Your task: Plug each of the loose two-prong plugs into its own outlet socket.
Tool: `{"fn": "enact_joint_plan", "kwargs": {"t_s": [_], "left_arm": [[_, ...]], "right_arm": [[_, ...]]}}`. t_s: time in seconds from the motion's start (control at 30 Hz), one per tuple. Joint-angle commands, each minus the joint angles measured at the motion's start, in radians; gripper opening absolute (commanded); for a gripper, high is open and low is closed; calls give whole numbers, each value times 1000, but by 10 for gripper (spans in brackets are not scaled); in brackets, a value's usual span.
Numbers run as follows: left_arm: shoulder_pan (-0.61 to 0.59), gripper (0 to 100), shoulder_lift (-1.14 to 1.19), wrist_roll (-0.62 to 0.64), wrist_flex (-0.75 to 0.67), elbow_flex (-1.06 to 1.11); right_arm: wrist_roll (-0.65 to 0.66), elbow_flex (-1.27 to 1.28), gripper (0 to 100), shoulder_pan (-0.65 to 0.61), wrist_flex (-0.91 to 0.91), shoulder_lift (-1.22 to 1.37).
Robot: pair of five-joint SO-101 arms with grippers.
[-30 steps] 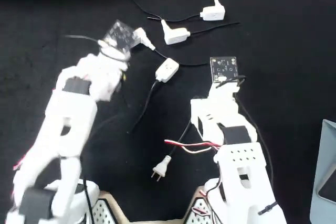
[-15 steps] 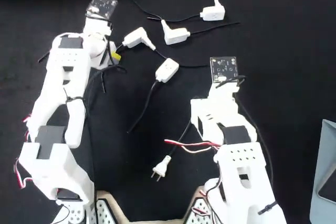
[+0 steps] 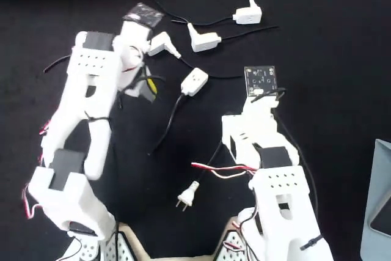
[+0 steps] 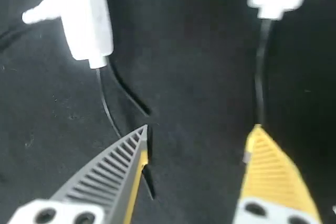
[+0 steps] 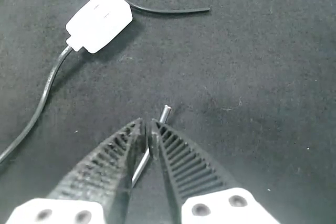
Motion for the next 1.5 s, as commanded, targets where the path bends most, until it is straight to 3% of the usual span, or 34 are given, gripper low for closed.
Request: {"fn": "enact_joint_plan", "kwargs": {"t_s": [0.0,0.13,0.4,0.6,1.0,1.17,1.47], "left_arm": [[101,230,-169,-2,64,25],[216,240,-301,2,48,237],[404,241,-514,97,-186,720],[522,328,-554,196,-336,946],[688,323,-548,282,-575,1155],[682,191,-539,276,-658,1176],[634,107,-318,284,-608,997]], "right_arm": [[-9,-15,13,52,-9,-4],[-12,-54,13,114,25,-4],[-83,-154,13,204,130,-4],[-95,-154,52,224,130,-4],[-95,-153,57,221,130,-1],[-95,-153,57,221,130,1],[-95,-153,57,222,130,-2]]}}
